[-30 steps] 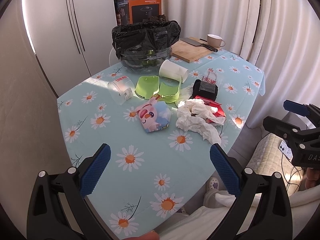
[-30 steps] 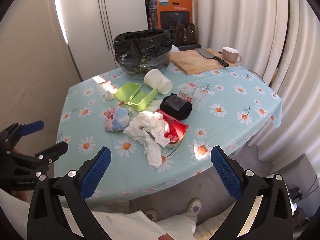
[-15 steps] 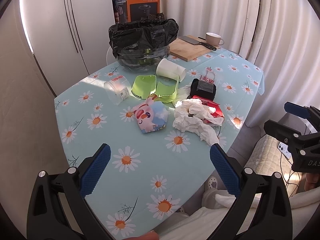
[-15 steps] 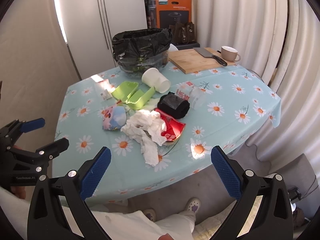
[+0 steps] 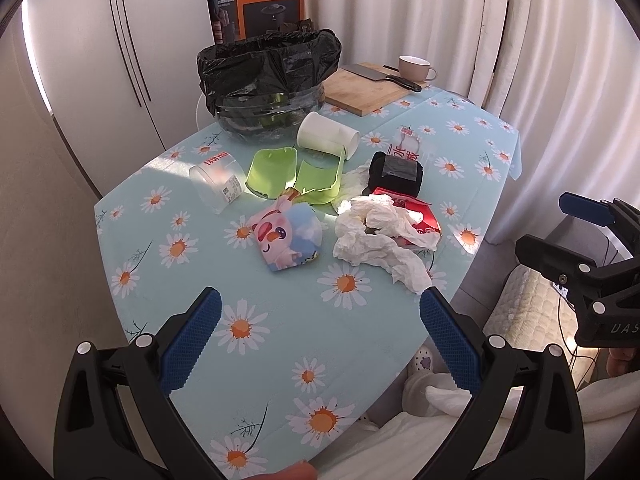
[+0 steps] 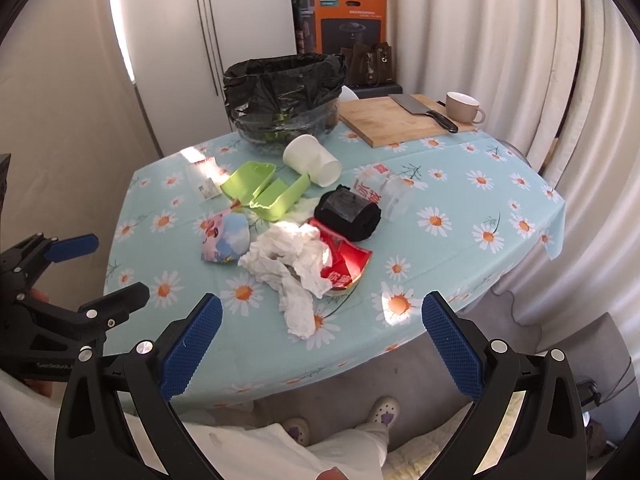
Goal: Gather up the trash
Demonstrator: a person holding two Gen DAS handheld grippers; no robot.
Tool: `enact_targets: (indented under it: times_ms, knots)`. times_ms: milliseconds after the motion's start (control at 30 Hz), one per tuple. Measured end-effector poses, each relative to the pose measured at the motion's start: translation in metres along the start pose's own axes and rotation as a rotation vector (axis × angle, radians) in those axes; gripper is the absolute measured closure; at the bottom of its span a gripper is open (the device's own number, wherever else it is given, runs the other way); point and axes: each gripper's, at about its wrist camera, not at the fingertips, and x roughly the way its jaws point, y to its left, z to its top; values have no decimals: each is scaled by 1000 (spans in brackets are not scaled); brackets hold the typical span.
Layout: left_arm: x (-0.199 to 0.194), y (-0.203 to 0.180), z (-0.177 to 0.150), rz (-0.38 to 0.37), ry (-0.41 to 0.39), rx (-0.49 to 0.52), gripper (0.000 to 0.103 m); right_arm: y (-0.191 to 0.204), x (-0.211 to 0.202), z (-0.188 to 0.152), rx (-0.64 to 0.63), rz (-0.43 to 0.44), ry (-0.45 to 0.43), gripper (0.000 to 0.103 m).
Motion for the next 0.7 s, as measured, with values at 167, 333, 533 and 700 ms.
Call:
enact_targets:
  times_ms: [167, 333, 533, 700]
  knots:
    - [10, 2, 12, -19, 7, 12, 6, 0, 4, 4, -8, 2, -2, 8]
    - [12, 2, 18, -29, -11, 31, 6, 2, 6, 14, -64, 9, -21, 8]
    - [16, 1, 28, 11, -31, 56, 6, -9, 9, 34, -83, -18, -48, 8]
    - [26, 6, 37, 38, -28, 19, 6, -26, 17, 53, -89, -23, -49, 8]
